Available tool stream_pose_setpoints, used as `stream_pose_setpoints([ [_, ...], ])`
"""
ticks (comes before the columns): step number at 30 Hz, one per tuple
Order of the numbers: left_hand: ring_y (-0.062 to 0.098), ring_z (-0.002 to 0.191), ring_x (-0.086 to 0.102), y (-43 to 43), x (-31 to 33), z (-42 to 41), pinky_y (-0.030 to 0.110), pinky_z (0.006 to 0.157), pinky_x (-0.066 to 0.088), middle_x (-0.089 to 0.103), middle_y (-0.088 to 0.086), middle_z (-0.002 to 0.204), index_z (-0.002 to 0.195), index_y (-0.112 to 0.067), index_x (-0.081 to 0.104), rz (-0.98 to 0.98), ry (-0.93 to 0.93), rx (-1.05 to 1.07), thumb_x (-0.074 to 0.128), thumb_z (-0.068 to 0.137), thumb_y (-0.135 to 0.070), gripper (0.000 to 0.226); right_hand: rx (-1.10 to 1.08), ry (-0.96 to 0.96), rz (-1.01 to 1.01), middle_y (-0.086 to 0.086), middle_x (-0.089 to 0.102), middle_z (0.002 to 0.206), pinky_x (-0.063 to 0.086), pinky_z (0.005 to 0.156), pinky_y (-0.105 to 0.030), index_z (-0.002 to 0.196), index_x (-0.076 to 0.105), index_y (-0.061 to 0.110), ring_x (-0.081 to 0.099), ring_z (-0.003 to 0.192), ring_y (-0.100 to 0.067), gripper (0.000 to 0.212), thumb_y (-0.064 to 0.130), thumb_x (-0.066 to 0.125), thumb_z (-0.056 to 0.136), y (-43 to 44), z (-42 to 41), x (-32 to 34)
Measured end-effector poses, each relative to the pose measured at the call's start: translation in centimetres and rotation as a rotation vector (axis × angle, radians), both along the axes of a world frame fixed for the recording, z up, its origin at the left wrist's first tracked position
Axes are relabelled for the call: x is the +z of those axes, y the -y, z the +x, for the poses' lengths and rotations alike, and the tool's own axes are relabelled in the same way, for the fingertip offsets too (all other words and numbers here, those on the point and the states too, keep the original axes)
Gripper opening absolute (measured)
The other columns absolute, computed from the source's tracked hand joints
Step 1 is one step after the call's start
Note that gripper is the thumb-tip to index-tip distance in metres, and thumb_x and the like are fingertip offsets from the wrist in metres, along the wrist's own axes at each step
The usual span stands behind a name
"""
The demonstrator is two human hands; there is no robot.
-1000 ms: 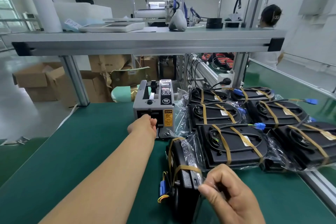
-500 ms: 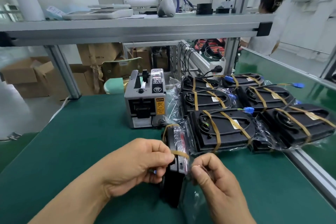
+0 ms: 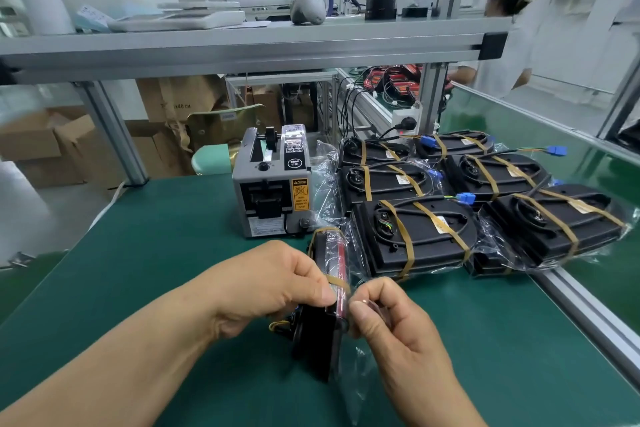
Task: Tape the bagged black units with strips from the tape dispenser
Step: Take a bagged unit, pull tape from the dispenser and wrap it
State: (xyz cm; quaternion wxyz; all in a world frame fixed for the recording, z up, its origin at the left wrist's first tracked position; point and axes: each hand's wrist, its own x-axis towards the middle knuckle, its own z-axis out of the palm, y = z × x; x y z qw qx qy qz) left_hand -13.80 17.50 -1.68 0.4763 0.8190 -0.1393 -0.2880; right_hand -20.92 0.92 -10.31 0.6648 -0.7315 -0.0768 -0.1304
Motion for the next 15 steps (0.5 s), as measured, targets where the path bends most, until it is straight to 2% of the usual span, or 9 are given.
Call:
stream_pose_setpoints([
  [7, 0.012, 0.049, 0.033, 0.05, -0.47, -0.06, 0.023, 0.049, 0.029, 0.047, 0.009, 0.063, 0.06, -0.019, 0.065, -0.003, 0.043, 0.036, 0.075, 0.079, -0.016, 0.022, 0.001, 0.006, -0.001, 0.001, 0.055, 0.072, 0.044, 0.072, -0.032, 0.079, 0.061, 0.025, 0.051, 0.071, -0.017, 0.01, 0.032, 0.059, 0.086, -0.05, 0.15, -0.07],
  [11, 0.012, 0.051, 0.036, -0.04, -0.67, 0.05, 0.022, 0.049, 0.031, 0.052, 0.006, 0.064, 0.06, -0.02, 0.067, 0.0, 0.06, 0.04, 0.077, 0.078, -0.019, 0.021, 0.007, 0.005, 0.003, -0.006, 0.054, 0.072, 0.043, 0.072, -0.032, 0.078, 0.061, 0.026, 0.05, 0.071, -0.019, 0.01, 0.032, 0.059, 0.086, -0.1, 0.19, -0.15],
  [15, 0.007, 0.046, 0.038, -0.1, -0.95, -0.18, 0.017, 0.046, 0.033, 0.053, -0.002, 0.057, 0.061, -0.02, 0.067, -0.019, 0.076, 0.053, 0.078, 0.073, -0.026, 0.017, 0.012, 0.002, 0.011, -0.008, 0.054, 0.074, 0.044, 0.073, -0.038, 0.079, 0.061, 0.026, 0.051, 0.074, -0.03, 0.011, 0.033, 0.059, 0.087, -0.09, 0.28, -0.39],
])
